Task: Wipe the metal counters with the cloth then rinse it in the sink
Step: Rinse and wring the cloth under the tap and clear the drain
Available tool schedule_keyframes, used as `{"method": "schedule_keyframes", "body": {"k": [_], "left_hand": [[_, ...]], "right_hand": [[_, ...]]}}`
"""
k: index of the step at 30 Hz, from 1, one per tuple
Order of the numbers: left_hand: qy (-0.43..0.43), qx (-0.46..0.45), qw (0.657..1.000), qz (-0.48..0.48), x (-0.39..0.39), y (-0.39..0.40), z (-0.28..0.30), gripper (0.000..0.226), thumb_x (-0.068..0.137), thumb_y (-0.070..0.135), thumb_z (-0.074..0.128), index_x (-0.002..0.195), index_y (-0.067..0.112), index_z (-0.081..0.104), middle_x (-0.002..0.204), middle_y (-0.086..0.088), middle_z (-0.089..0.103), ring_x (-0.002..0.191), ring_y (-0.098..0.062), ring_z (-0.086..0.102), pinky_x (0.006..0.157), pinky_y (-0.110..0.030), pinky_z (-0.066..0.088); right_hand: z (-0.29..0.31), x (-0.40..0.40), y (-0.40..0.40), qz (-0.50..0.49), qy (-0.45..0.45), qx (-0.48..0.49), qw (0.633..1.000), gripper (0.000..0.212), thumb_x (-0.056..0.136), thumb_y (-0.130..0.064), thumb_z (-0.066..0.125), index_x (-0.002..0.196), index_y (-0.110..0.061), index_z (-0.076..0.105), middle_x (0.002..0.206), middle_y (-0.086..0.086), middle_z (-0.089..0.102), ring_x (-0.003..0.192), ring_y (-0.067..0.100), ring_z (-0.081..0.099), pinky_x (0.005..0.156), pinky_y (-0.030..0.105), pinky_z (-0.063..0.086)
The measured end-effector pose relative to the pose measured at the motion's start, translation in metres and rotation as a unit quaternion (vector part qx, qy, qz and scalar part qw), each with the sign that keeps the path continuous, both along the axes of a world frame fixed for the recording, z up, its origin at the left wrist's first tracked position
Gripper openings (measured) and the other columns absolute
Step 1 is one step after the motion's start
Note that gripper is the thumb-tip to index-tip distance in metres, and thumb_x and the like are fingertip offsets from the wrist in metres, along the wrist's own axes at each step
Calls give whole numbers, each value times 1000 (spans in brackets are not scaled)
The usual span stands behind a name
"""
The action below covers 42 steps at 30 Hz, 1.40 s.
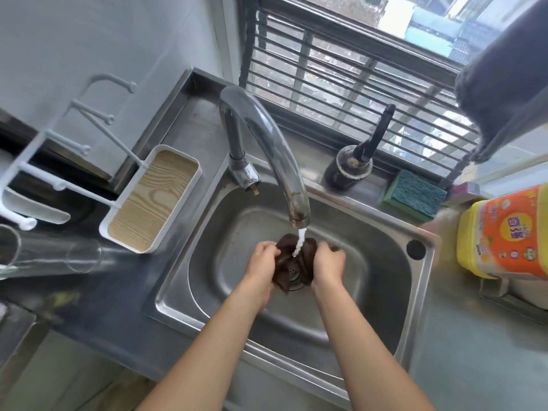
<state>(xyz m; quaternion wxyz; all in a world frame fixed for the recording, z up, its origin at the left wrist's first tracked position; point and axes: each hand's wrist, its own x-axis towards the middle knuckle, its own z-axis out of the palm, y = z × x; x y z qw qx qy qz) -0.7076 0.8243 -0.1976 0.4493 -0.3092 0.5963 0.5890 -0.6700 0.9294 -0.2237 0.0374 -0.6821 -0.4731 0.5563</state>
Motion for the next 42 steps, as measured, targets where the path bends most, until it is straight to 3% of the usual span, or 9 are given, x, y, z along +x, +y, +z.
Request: {"method": "schedule_keyframes", "body": {"k": [5,11,16,20,23,26,33,37,42], "left_hand": [[-139,3,990,1,-5,-6,-6,58,72,63,66,109,19,75,102,-12,76,96,-32,70,87,-55,55],[-58,-6,996,61,8,4,-3,21,84,21,51,87,7,67,90,-19,68,86,-32,63,83,-46,52],[52,-93,993,-51,10,3,-10,30,83,22,44,104,28,65,124,-10,49,106,-29,52,100,-46,47],[-18,-5,996,84,3,-5,-16,28,96,13,41,121,10,54,109,-22,65,84,-30,63,68,-39,54],[31,-32,997,57,3,-11,-16,25,94,11,45,117,10,53,105,-17,67,85,-25,64,68,-31,53],[47,7,998,-41,11,-8,-11,21,96,11,49,107,13,67,94,-8,73,82,-19,68,70,-26,55],[26,-55,951,-302,8,-19,-14,74,73,76,57,106,12,74,99,-5,77,93,-21,72,88,-33,56],[-52,52,988,-137,8,-18,-18,54,99,53,47,116,7,70,104,-15,74,76,-22,71,62,-27,54],[-31,40,996,67,16,-2,-28,37,97,46,49,103,12,64,102,-14,69,86,-25,67,69,-30,52]], "right_hand": [[4,34,-31,295,184,46,936,35,78,-16,61,112,-22,68,109,0,74,105,16,68,95,28,52],[2,42,-31,-1,213,-297,931,41,101,-45,51,104,-13,75,109,20,74,94,31,70,81,41,53],[4,29,-25,-58,180,-159,969,24,85,1,48,91,-10,69,86,14,71,78,27,64,66,32,51],[23,39,-44,139,194,-88,967,36,68,-19,57,101,-13,71,91,8,71,84,19,63,68,30,52],[9,42,-28,105,160,-46,980,28,87,-35,64,101,-11,68,91,11,71,89,24,65,79,37,52],[-1,34,-11,67,134,-220,964,53,89,-57,66,116,-11,69,107,13,76,100,28,73,93,42,57],[3,14,1,-13,169,-116,979,25,105,-11,49,89,-2,67,63,7,73,63,22,71,58,26,58],[6,20,3,36,161,-24,986,20,92,-9,50,101,-11,67,93,12,74,88,25,68,84,37,58],[16,31,-64,226,143,22,963,56,81,-43,55,131,-19,62,124,-4,68,118,12,61,107,32,46]]}}
